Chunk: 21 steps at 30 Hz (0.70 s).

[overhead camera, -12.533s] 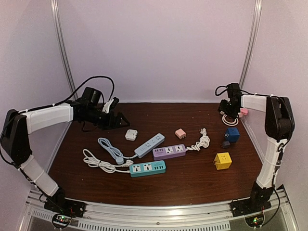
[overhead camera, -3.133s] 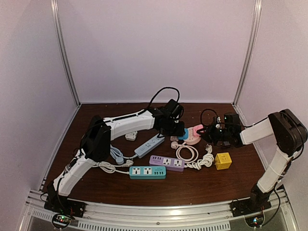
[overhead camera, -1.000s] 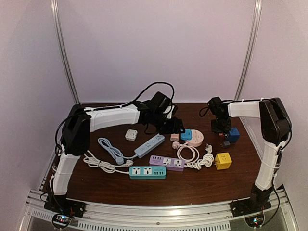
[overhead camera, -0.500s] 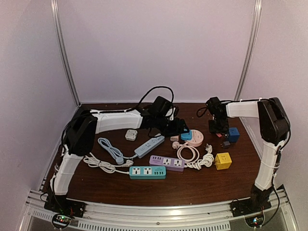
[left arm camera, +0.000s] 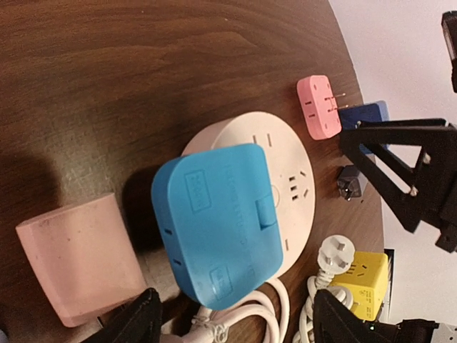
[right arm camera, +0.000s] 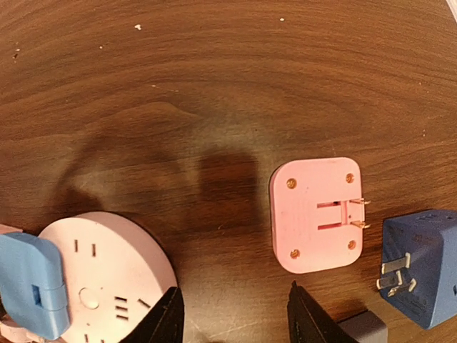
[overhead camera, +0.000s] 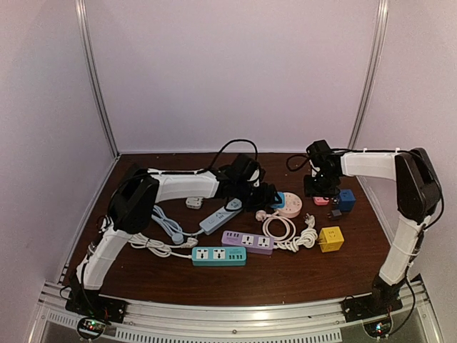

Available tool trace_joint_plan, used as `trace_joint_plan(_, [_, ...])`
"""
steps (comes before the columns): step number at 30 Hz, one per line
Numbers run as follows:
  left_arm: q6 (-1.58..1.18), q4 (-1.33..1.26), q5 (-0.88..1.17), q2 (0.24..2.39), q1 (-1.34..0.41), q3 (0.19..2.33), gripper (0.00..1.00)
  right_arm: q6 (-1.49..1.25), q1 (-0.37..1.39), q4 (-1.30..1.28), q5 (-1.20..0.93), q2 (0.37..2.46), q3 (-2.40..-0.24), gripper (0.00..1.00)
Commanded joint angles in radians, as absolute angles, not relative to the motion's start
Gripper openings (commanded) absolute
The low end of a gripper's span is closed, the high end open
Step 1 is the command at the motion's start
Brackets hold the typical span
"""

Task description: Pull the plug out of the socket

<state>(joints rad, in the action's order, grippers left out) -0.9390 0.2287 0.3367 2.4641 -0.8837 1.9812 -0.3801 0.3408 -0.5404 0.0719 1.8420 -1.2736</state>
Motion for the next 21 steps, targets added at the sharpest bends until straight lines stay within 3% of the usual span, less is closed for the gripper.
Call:
trace_joint_plan(1, [-0.981,0.165,0.333,2.516,-0.876,2.062,0.73,-0.422,0.344,-0.471,-0.067,1.783,-1.214,0.51])
trace_joint_plan(12, [-1.081,0.07,0.326,2.583,-0.876,2.1,0.72,-0.448,0.343,-0.377,-0.189,1.784,-1.136,0.53])
trace_joint_plan(17, [-1.091,0.058,0.329,2.576,-0.876,2.107,0.63,-0.456,0.341,-0.338,-0.224,1.798,-1.131,0.5])
trace_joint_plan(21, [-1.088,0.062,0.333,2.571,-0.876,2.108,0.54,-0.468,0.342,-0.314,-0.257,1.808,-1.131,0.42])
